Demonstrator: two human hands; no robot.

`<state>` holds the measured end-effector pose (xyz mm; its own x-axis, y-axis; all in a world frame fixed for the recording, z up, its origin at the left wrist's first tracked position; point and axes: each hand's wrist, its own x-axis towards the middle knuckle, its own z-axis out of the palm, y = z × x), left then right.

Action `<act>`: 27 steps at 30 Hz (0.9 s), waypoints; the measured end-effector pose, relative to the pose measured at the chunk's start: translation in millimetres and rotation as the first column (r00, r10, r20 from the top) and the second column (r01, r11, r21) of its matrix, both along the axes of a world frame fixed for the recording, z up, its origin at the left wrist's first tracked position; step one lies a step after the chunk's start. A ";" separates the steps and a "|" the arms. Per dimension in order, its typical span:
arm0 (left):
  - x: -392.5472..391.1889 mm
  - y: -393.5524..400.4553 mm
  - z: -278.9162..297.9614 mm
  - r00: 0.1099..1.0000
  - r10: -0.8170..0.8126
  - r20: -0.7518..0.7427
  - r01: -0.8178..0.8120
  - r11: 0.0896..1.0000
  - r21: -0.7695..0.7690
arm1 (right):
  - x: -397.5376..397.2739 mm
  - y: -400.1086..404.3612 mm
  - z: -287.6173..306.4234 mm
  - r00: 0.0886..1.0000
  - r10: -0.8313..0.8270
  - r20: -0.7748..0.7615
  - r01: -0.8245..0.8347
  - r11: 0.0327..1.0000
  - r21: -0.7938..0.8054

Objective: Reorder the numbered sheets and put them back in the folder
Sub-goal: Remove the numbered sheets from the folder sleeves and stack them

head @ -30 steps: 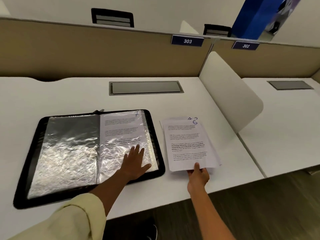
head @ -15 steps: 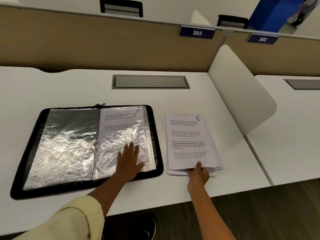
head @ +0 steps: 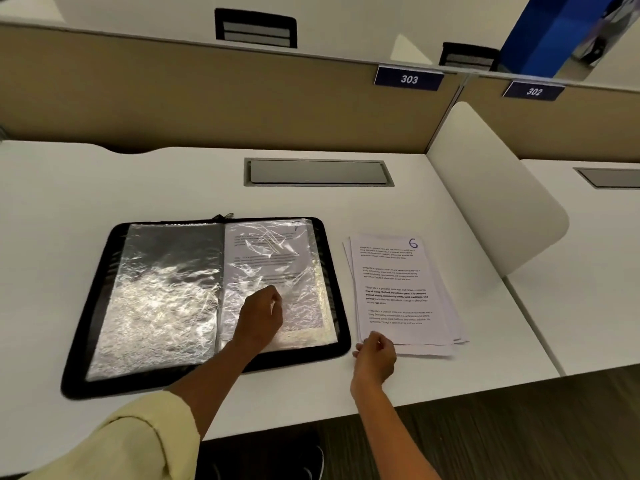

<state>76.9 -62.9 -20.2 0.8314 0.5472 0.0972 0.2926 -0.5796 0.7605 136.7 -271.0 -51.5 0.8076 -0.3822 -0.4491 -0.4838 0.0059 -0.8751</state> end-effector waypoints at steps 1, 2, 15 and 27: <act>-4.1 5.4 3.4 1.000 0.012 0.024 -0.012 1.000 -0.015 | -3.5 9.6 2.0 0.997 0.064 0.031 -0.063 0.998 -0.024; -8.1 11.3 7.3 0.999 0.025 0.046 -0.024 0.999 -0.029 | -6.7 19.2 2.5 0.989 0.132 0.065 -0.128 0.990 -0.058; -78.3 117.9 25.8 0.976 0.195 0.097 -0.191 0.980 -0.051 | -35.5 77.0 -10.9 0.882 0.452 0.133 -0.359 0.829 -0.429; -137.3 165.1 6.5 0.943 0.332 0.026 -0.331 0.942 -0.050 | -33.8 83.0 -13.4 0.930 0.357 0.089 -0.295 0.868 -0.399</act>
<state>-60.5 102.2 -13.7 0.5988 0.7957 0.0911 0.4367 -0.4197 0.7957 102.9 -188.1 -64.9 0.9624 -0.1983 -0.1854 -0.2592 -0.4688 -0.8444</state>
